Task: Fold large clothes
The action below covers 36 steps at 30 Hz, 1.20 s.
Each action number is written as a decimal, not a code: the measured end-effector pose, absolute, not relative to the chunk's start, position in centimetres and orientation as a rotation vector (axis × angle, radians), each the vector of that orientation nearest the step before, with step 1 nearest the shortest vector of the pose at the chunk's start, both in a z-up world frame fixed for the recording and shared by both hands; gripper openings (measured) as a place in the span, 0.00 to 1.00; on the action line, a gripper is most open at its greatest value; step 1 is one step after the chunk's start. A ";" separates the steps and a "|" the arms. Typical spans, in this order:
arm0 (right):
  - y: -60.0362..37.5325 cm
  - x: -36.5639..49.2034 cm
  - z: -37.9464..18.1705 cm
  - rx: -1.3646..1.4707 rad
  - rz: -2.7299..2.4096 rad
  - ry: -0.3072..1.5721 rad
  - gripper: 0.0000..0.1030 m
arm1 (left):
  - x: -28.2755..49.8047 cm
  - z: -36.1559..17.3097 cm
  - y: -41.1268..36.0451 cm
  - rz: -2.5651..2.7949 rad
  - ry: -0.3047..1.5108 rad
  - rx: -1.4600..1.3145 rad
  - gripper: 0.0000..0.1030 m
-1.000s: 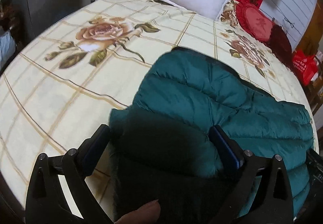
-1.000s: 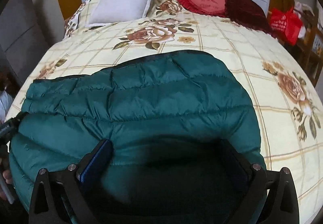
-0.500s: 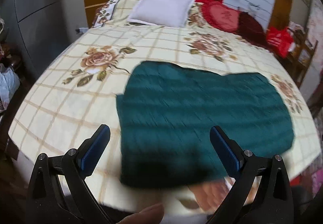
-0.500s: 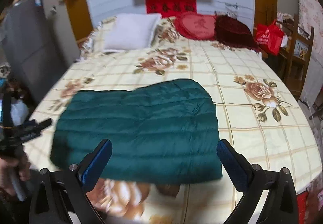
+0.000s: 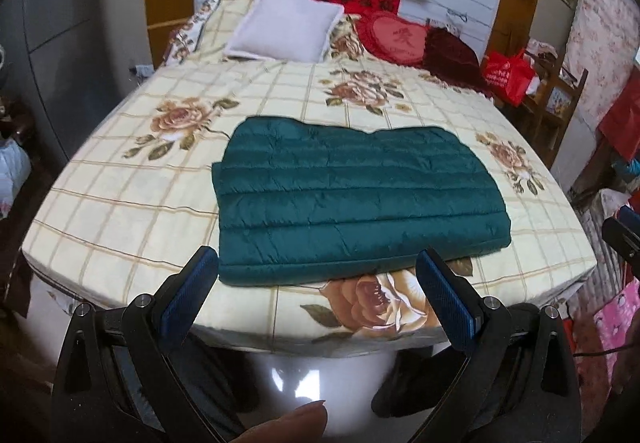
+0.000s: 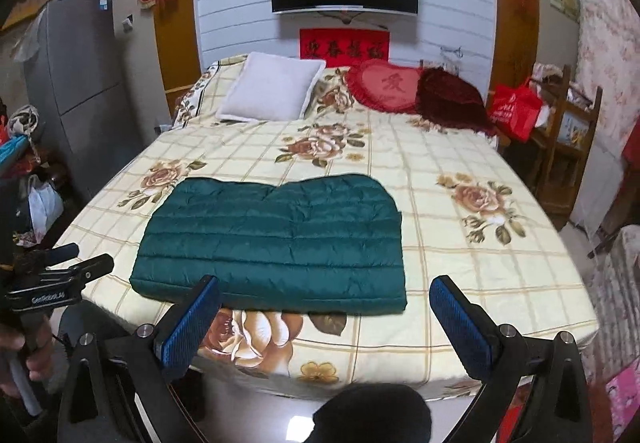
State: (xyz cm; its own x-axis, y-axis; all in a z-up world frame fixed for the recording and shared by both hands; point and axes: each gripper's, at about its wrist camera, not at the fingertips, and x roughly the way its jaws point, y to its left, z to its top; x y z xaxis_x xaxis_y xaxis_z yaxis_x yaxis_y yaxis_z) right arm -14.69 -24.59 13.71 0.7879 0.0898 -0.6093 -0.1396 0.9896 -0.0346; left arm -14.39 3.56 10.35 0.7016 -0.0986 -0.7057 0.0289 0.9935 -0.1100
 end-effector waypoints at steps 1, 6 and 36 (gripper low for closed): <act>-24.5 -14.9 13.9 -0.085 0.116 0.649 1.00 | -14.6 10.5 3.6 -0.069 0.784 -0.089 0.97; -24.0 -15.6 14.0 -0.105 0.114 0.637 1.00 | -15.6 11.0 3.0 -0.062 0.753 -0.068 0.97; -23.6 -15.3 12.6 -0.082 0.136 0.656 1.00 | -15.2 10.2 2.7 -0.073 0.762 -0.087 0.97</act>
State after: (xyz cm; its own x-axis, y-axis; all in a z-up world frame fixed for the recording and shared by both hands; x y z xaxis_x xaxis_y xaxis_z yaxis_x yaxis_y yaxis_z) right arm -15.32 -23.64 12.64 0.7839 0.0998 -0.6128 -0.1514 0.9879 -0.0328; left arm -15.20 2.70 10.22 0.7213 -0.0977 -0.6856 0.0347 0.9938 -0.1052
